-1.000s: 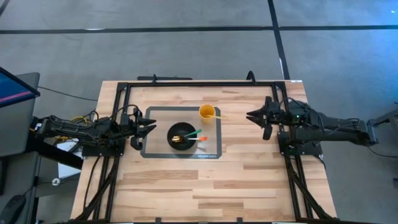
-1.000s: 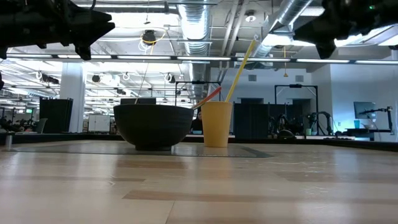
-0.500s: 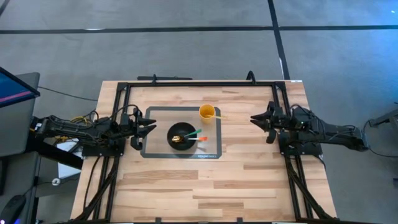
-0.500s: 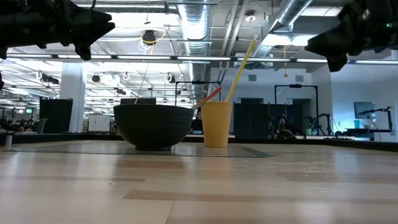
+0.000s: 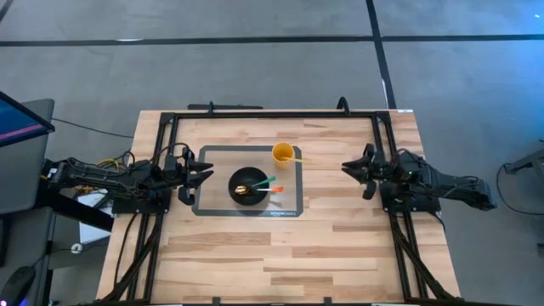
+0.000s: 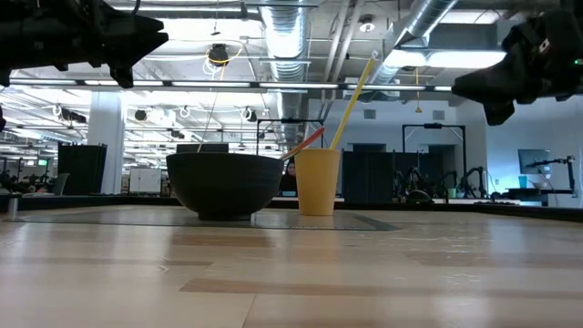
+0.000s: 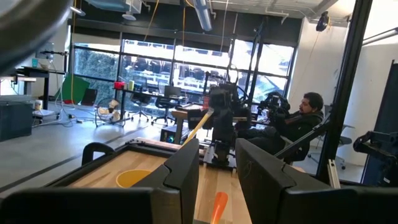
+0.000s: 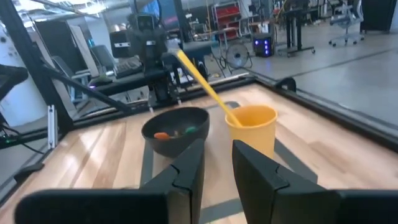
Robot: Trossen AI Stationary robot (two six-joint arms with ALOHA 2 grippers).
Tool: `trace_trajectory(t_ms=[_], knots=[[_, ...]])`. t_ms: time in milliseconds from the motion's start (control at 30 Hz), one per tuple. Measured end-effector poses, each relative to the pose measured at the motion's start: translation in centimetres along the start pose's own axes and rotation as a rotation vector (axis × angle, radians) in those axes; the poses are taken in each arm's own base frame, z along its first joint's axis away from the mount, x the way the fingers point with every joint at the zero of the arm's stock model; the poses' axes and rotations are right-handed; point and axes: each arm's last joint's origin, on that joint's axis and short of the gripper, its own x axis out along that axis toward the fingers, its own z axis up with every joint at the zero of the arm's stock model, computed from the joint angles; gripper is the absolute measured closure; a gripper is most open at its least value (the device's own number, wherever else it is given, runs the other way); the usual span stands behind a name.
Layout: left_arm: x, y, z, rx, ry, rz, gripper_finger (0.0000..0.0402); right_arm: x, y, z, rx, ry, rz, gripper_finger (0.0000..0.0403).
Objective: Pick & Place Utensil
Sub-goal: Return to Home Position
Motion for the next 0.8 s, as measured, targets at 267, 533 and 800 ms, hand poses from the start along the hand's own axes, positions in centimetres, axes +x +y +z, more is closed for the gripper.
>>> trace_trajectory(t_ms=[267, 533, 800], knots=[[0.00, -0.01, 0.06, -0.001, -0.006, 0.000, 0.0295, 0.29, -0.20, -1.09, 0.025, 0.031, -0.006, 0.0326], [0.00, -0.01, 0.06, -0.002, -0.006, -0.001, 0.0295, 0.29, -0.20, -1.11, 0.025, 0.031, -0.006, 0.0326], [0.00, -0.01, 0.06, -0.001, -0.006, 0.000, 0.0295, 0.29, -0.20, -1.12, 0.025, 0.032, -0.006, 0.0326]])
